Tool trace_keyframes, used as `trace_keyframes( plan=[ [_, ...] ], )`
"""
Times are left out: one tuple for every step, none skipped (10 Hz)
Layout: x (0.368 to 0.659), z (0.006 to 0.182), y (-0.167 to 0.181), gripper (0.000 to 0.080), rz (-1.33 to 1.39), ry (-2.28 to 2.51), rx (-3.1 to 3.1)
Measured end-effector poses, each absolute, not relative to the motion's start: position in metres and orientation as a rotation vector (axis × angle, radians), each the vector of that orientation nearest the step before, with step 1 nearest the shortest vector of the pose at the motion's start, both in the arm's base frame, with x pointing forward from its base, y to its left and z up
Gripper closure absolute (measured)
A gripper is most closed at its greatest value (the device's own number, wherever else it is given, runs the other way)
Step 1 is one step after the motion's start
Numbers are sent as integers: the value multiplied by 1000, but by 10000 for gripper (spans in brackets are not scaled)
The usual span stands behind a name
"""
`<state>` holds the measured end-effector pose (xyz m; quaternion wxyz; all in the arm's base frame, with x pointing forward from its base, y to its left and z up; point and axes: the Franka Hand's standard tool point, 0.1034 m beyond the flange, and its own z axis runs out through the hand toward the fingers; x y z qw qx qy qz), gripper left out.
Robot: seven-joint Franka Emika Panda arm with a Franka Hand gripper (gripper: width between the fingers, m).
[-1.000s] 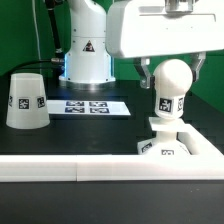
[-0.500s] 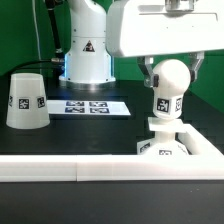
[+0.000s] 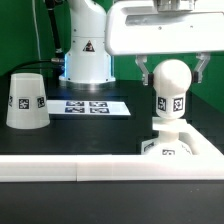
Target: Assemble lamp
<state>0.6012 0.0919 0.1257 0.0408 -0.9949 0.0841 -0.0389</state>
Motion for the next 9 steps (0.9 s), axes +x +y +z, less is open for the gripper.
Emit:
trace_keyframes(
  plan=[
    [601, 126, 95, 222, -123, 383, -3028],
    [601, 126, 97, 222, -120, 493, -3010],
    [601, 125, 97, 222, -114, 581, -2989],
    [601, 125, 97, 222, -96, 736, -2946],
    [602, 125, 97, 222, -71, 860, -2904],
    [604, 125, 96, 222, -55, 943, -2874],
    [605, 124, 96, 222, -44, 1041, -2831],
    [605, 124, 96, 222, -34, 1132, -2790],
    [605, 124, 97, 220, -28, 1182, -2768]
  ],
)
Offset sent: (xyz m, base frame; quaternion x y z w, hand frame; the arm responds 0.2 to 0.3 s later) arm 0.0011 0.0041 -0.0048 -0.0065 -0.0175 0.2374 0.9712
